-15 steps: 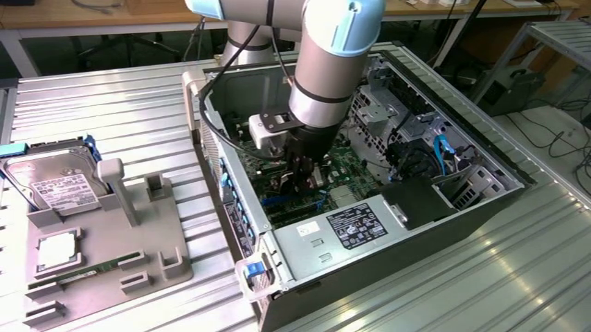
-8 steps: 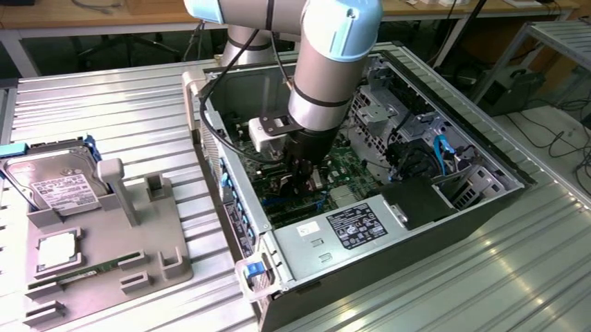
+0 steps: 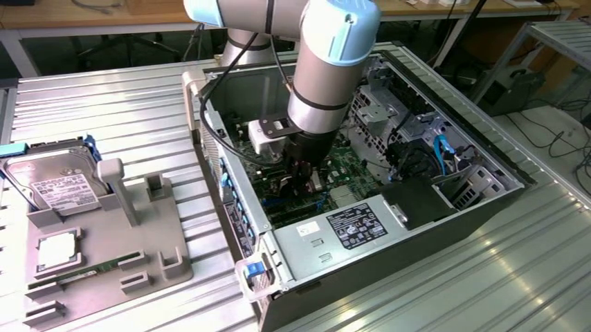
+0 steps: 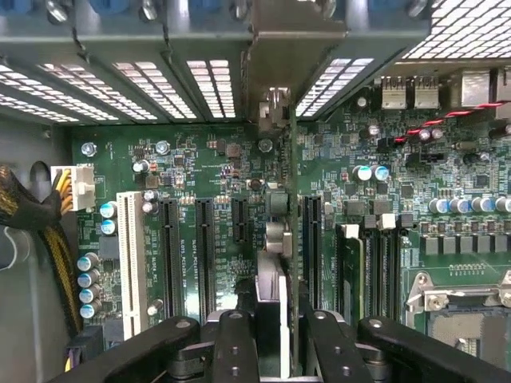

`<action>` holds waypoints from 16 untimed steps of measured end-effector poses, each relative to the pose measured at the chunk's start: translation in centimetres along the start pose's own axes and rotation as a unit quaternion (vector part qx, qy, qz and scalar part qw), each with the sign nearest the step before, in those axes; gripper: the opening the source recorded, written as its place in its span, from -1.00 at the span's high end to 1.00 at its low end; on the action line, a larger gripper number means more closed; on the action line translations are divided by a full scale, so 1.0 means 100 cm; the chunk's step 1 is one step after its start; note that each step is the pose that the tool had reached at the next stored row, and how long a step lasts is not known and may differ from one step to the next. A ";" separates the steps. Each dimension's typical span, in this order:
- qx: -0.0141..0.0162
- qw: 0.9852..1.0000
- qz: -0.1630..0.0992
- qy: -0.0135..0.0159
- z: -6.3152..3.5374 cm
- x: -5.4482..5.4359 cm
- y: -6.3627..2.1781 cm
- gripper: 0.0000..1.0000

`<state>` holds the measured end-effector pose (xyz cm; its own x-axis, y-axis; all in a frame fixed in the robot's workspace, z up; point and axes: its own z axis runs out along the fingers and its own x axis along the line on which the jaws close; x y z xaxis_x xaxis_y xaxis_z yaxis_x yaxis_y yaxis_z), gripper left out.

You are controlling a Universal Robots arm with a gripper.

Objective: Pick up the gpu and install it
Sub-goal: 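Insert the gpu into the slot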

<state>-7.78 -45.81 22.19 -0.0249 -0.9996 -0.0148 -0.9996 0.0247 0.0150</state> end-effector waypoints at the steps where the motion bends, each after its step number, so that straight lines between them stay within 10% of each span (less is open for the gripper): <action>1: 0.000 1.000 0.000 0.000 0.0023 0.000 0.0001 0.44; 16: 0.003 1.000 0.000 -0.001 -0.0079 0.000 0.0001 0.29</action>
<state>-7.78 -45.80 22.98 -0.0248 -0.9995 -0.0175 -0.9997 0.0246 0.0095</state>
